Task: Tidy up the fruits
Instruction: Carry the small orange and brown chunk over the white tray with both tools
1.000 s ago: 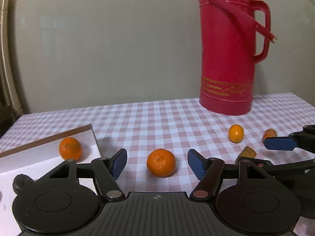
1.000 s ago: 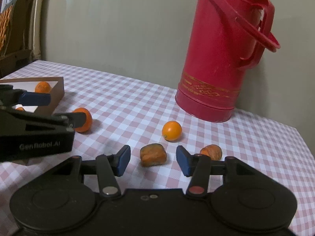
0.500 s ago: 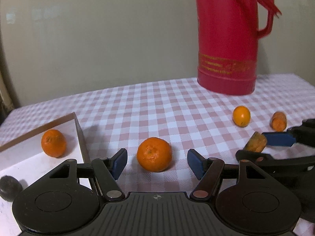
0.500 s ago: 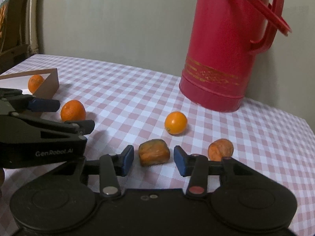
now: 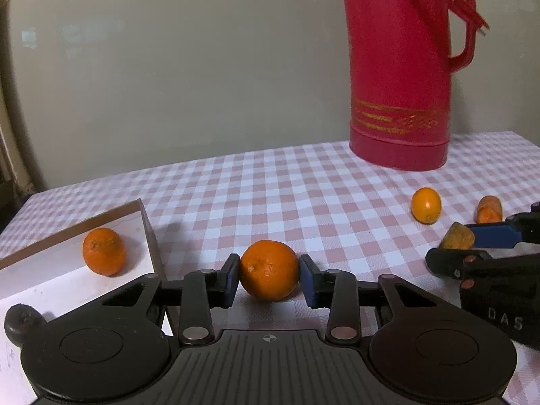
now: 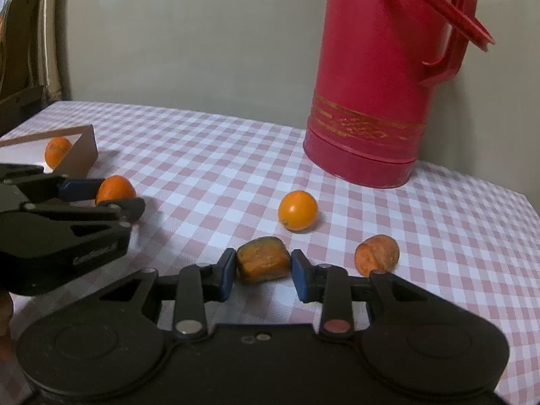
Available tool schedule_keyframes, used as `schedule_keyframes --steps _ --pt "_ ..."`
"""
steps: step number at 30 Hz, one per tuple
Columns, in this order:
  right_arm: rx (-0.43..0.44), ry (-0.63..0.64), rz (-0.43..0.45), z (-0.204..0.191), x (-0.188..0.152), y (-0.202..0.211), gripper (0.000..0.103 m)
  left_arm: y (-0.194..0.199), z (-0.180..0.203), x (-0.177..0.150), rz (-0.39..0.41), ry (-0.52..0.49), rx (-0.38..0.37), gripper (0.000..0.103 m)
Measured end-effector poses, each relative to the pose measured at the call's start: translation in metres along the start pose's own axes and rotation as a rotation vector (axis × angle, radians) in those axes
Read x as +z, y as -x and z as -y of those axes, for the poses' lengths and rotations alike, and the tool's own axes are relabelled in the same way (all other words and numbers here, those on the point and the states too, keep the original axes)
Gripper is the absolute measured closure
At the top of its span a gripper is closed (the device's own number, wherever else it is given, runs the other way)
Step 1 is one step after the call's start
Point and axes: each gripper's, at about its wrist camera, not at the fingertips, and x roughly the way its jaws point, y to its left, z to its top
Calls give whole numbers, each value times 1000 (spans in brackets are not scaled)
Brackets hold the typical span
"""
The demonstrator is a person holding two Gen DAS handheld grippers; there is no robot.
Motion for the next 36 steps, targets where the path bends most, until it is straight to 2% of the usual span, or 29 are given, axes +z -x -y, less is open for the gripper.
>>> schedule_keyframes --steps 17,28,36 --pt "-55 -9 58 4 2 29 77 38 5 0 87 -19 -45 65" --pt "-62 -12 146 -11 3 76 77 95 -3 -12 160 -24 -46 65" --pt "-55 19 161 -31 -13 111 77 134 -19 -25 198 -18 -30 66"
